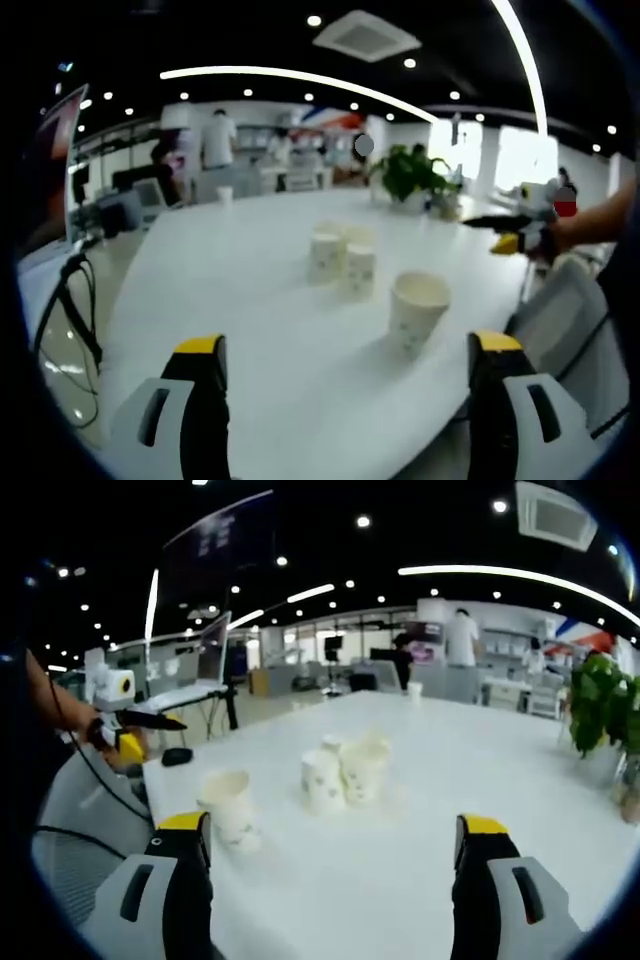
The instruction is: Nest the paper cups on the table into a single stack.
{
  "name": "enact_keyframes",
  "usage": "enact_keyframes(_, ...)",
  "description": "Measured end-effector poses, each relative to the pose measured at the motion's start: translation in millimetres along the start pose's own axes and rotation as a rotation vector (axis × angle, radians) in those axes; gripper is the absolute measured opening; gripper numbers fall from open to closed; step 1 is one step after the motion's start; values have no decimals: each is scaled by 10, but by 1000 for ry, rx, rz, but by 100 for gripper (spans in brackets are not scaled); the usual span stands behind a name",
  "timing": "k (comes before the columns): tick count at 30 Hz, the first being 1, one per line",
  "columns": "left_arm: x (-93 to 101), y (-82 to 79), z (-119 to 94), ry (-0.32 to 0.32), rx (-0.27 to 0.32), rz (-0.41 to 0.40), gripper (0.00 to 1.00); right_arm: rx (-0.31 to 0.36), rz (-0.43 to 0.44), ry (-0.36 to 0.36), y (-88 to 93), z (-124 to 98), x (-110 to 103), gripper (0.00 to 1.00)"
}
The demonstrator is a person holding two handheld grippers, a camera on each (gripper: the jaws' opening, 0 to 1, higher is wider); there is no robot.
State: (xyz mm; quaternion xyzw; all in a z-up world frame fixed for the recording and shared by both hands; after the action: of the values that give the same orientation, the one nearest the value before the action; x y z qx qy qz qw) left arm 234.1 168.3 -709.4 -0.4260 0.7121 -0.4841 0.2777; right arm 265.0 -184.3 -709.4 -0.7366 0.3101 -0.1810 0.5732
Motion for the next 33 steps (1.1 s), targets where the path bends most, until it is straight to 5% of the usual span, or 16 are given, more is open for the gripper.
enact_keyframes(8,115,19,20,-10,8,24,100,-1,7,-3,8,10,-9,100)
enact_keyframes(19,-3,-23,44,-99,45,34,100,-5,15,8,32,-30,37,100)
enact_keyframes(33,145,-45,47,-36,50,34,100,-3,8,4,-4,5,63,100)
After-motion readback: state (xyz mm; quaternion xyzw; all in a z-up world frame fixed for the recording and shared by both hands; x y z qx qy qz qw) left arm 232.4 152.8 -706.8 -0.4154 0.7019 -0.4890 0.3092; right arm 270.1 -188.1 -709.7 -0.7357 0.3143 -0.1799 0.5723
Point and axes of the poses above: the point that each gripper's makers call its tool centre point, and the gripper's own axes: z roughly forward along the fingers, x roughly to its right, y roughly out of its underside, the point moved 6 cm from there along -z, roughly backward along the fingers, and after that the axes turned 10 degrees about -y, right-handed, at the moved point
